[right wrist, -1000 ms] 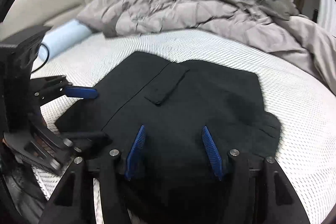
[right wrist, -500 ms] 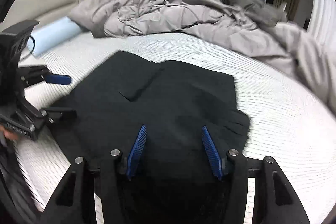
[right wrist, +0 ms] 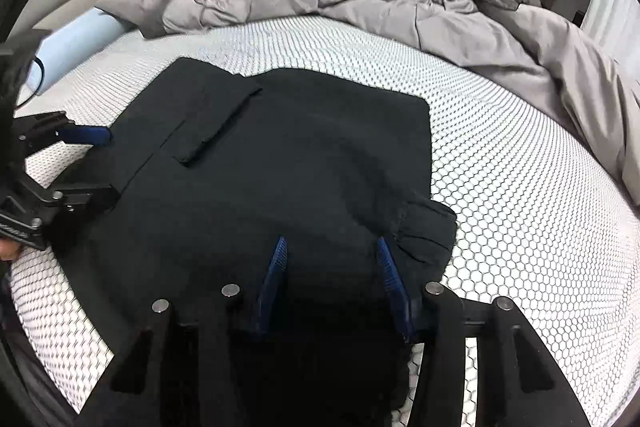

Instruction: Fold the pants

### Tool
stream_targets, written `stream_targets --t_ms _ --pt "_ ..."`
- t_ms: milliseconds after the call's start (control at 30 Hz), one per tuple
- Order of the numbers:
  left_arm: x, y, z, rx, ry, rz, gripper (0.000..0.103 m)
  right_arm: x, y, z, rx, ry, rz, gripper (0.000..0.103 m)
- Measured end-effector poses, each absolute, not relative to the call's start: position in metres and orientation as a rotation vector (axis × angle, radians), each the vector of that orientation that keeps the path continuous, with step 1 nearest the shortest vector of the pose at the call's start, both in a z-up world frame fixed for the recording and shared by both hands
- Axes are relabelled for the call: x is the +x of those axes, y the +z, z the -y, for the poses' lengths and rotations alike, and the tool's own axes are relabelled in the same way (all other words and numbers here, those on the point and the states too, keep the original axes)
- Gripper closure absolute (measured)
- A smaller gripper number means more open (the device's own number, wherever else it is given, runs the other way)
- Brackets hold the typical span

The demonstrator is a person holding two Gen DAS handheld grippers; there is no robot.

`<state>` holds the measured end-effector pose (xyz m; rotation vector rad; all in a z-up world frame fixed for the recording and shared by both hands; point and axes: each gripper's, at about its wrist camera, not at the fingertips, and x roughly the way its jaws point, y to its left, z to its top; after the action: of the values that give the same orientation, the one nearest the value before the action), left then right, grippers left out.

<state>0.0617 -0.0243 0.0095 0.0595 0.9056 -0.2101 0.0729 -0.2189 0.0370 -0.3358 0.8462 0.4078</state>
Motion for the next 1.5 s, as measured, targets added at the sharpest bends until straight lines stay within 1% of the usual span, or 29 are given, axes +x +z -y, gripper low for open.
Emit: stream_targets --t_ms 33,167,200,233,300,367,467,500,533,567,600,667,800,900,967,1033,1067,1167,1300,1400,1500 --pt "0.06 0.015 0.025 0.061 -0.202 -0.888 0.028 0.069 0.043 0.218 -0.32 0.42 -0.82 0.054" --pt "0.069 0.037 0.033 0.046 -0.224 -0.815 0.028 0.073 0.055 0.208 -0.188 0.505 -0.821 0.052" --pt "0.076 0.037 0.036 0.047 -0.226 -0.823 0.035 0.077 0.056 0.2 -0.183 0.509 -0.831 0.05" --pt "0.087 0.034 0.039 0.049 -0.219 -0.846 0.047 0.08 0.053 0.19 -0.19 0.512 -0.845 0.05" --pt "0.109 0.023 0.043 0.053 -0.214 -0.898 0.06 0.09 0.04 0.17 -0.222 0.527 -0.897 0.05" --pt "0.119 0.016 0.041 0.042 -0.216 -0.903 0.063 0.095 0.024 0.158 -0.295 0.531 -0.955 0.05" --pt "0.116 0.017 0.033 0.052 -0.206 -0.9 0.068 0.091 0.024 0.17 -0.368 0.456 -0.949 0.051" --pt "0.116 0.016 0.028 0.069 -0.195 -0.901 0.068 0.09 0.026 0.184 -0.389 0.391 -0.944 0.051" --pt "0.111 0.016 0.023 0.065 -0.189 -0.899 0.069 0.089 0.028 0.196 -0.389 0.368 -0.937 0.057" --pt "0.109 0.015 0.021 0.057 -0.183 -0.902 0.07 0.089 0.03 0.211 -0.357 0.368 -0.947 0.068" --pt "0.105 0.015 0.018 0.046 -0.17 -0.905 0.07 0.089 0.033 0.222 -0.303 0.378 -0.951 0.07" --pt "0.099 0.019 0.015 0.021 -0.144 -0.895 0.07 0.087 0.042 0.229 -0.252 0.404 -0.932 0.07" --pt "0.103 0.039 0.018 0.008 -0.164 -0.836 0.07 0.088 0.059 0.216 -0.181 0.421 -0.906 0.066" --pt "0.133 0.037 0.027 0.024 -0.163 -0.863 0.07 0.101 0.056 0.185 -0.188 0.432 -0.915 0.065" --pt "0.154 0.023 0.033 0.041 -0.153 -0.922 0.07 0.111 0.043 0.168 -0.223 0.448 -0.951 0.065" --pt "0.156 0.015 0.033 0.07 -0.165 -0.92 0.069 0.116 0.024 0.156 -0.317 0.417 -0.991 0.065" --pt "0.153 0.015 0.033 0.078 -0.173 -0.914 0.069 0.114 0.019 0.157 -0.368 0.396 -0.981 0.064" --pt "0.145 0.015 0.024 0.087 -0.154 -0.91 0.066 0.112 0.024 0.183 -0.412 0.276 -0.979 0.063" --pt "0.139 0.021 0.015 0.051 -0.112 -0.918 0.067 0.1 0.036 0.205 -0.367 0.307 -0.984 0.064" --pt "0.136 0.041 0.021 0.034 -0.118 -0.83 0.067 0.097 0.048 0.199 -0.304 0.331 -0.941 0.062" --pt "0.148 0.046 0.029 0.008 -0.132 -0.822 0.067 0.107 0.052 0.181 -0.245 0.36 -0.918 0.062"
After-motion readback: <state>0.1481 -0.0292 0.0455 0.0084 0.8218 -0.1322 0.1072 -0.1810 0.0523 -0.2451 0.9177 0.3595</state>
